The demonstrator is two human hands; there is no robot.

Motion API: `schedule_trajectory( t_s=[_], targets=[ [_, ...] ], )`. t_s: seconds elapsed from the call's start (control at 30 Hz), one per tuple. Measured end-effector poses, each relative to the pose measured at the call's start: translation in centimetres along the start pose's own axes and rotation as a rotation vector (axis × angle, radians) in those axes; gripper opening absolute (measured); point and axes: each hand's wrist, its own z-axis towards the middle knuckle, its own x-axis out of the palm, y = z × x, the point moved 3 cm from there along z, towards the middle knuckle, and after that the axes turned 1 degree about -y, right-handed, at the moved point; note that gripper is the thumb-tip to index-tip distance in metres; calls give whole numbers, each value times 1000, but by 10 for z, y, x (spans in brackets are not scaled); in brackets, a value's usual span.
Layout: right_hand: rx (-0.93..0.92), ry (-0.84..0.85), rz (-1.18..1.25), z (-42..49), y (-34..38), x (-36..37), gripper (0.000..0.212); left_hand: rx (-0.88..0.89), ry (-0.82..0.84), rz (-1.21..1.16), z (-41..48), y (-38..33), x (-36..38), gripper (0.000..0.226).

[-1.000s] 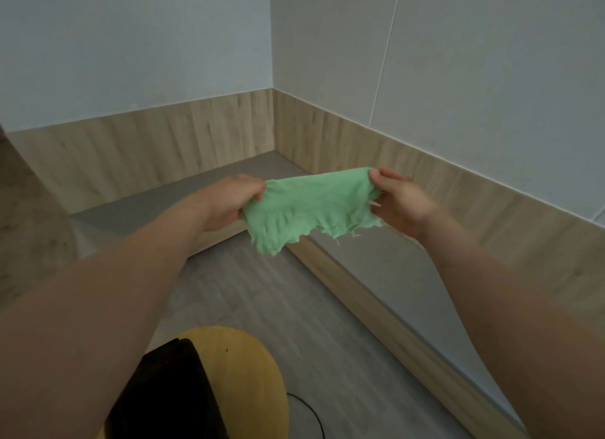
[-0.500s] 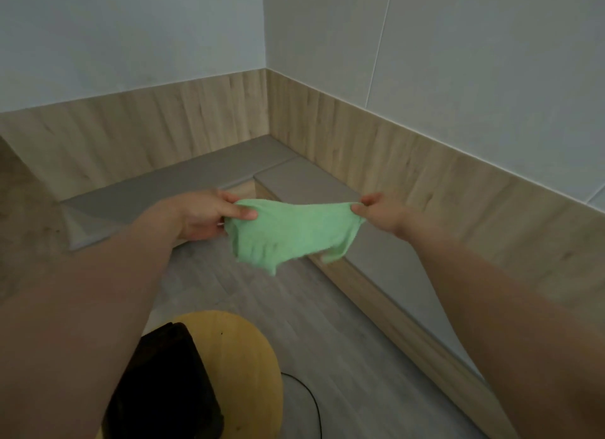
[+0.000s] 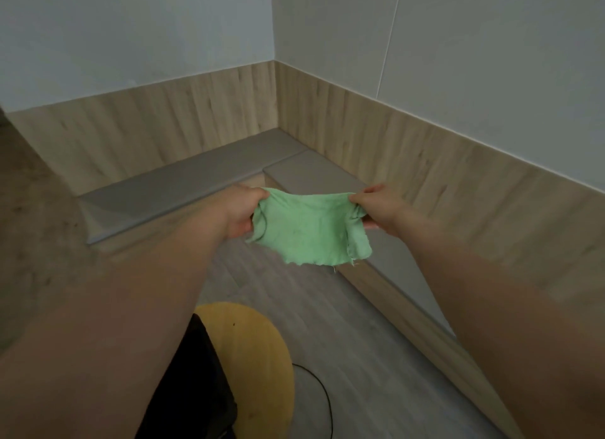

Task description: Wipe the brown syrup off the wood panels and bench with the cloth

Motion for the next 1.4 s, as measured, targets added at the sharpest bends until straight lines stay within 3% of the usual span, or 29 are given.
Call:
schedule_trajectory(
  t_s=[0.13, 0.2, 0.27, 0.33, 0.4, 0.47, 0.57, 0.7, 0.83, 1.0, 1.1, 1.17, 1.27, 1.4],
  targets=[
    [-69, 174, 94, -18, 25, 47, 28, -53, 120, -8, -6, 3, 32, 34],
    [-32, 396, 204, -31, 38, 65, 61, -37, 268, 16, -15, -1, 41, 38],
    [-4, 480, 287, -29, 42, 66, 84, 46, 348, 45, -17, -2, 40, 31],
    [-9, 333, 345, -20, 38, 54, 78, 111, 327, 20, -13, 0, 30, 29],
    [-45, 191, 333, -13, 27, 47, 53, 122, 267, -39, -8, 0, 18, 31],
    [-77, 275, 309, -10, 10, 54, 34, 54, 283, -154, -9, -1, 9, 37],
    [-34, 569, 349, -15, -18, 80, 46, -12, 257, -329, -8, 3, -3, 46],
    [48, 477, 551, -8, -45, 101, 33, -67, 45, -350, 7, 32, -23, 35],
    [183, 326, 582, 6, -88, 141, 33, -89, -66, -142, 32, 100, -56, 29],
    [427, 264, 582, 3, -164, 216, 21, -270, -41, -4, 50, 201, -86, 26],
    [528, 235, 439, 3, -230, 265, 22, -398, -10, 143, 59, 265, -99, 21],
    [603, 195, 354, 1, -278, 292, 31, -439, 14, 410, 65, 305, -108, 14],
    [736, 144, 303, -7, -330, 317, 29, -397, 97, 922, 74, 350, -113, 16],
    [827, 145, 252, -8, -367, 340, 25, -323, 203, 1184, 85, 384, -109, 20]
  ],
)
